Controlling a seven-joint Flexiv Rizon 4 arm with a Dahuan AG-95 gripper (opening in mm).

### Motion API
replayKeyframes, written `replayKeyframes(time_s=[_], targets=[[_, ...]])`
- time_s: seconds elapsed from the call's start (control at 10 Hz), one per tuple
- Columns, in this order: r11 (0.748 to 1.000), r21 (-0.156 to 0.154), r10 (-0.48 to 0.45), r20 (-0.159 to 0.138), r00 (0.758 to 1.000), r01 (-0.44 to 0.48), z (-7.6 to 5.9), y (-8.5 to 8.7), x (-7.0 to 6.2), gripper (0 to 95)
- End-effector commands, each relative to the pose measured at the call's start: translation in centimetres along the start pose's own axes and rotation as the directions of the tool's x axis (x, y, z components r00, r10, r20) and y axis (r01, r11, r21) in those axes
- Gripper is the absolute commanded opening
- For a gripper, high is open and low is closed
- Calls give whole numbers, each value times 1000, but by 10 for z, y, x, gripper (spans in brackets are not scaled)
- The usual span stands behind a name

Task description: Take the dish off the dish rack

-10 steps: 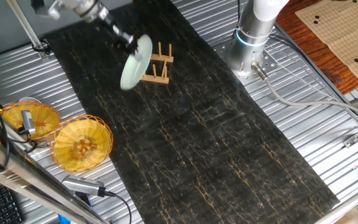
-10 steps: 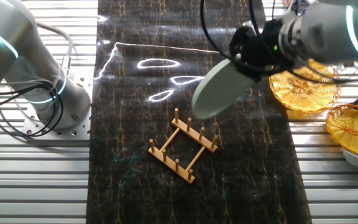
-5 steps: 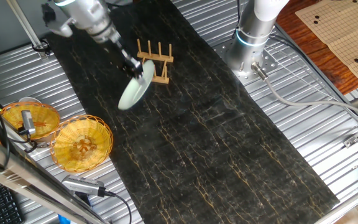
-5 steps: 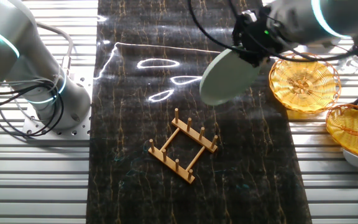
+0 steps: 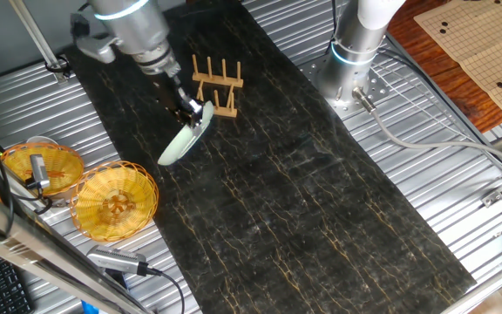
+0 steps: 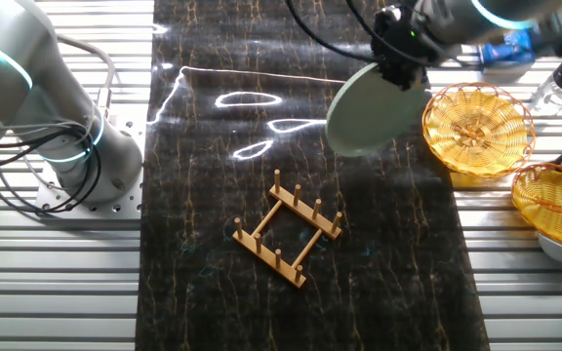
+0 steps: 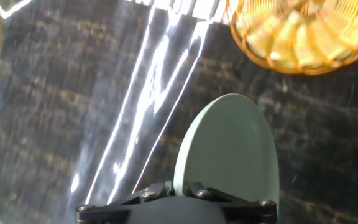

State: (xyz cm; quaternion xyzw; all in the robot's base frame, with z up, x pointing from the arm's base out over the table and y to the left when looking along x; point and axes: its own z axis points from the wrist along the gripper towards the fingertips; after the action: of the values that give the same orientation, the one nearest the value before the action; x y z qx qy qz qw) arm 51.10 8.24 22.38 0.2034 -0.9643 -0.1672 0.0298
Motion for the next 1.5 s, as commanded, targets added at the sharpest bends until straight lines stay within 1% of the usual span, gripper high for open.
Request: replayKeyframes(time_s=[0.1,0.3,0.4,0.5,0.6,0.7,0.8,0.9,1.0,1.1,1.3,1.4,1.5], targets=[[1000,29,-9,15,1000,9,0,0,-4,0],[998,40,-40,31,999,39,5,-3,-7,0],[997,55,-64,38,997,62,11,-7,-11,0],[995,67,-83,36,996,80,13,-8,-13,0],[982,121,-146,8,989,144,16,-10,-18,0],[979,131,-157,1,988,155,16,-11,-19,0],[964,178,-198,-26,980,199,19,-12,-26,0],[964,178,-198,-26,980,199,19,-12,-26,0],[954,205,-214,-36,976,217,23,-16,-32,0],[952,213,-218,-32,975,220,25,-17,-34,0],[937,250,-243,-44,969,246,29,-20,-39,0],[935,252,-246,-44,968,248,30,-21,-41,0],[925,270,-262,-58,963,268,32,-22,-44,0]])
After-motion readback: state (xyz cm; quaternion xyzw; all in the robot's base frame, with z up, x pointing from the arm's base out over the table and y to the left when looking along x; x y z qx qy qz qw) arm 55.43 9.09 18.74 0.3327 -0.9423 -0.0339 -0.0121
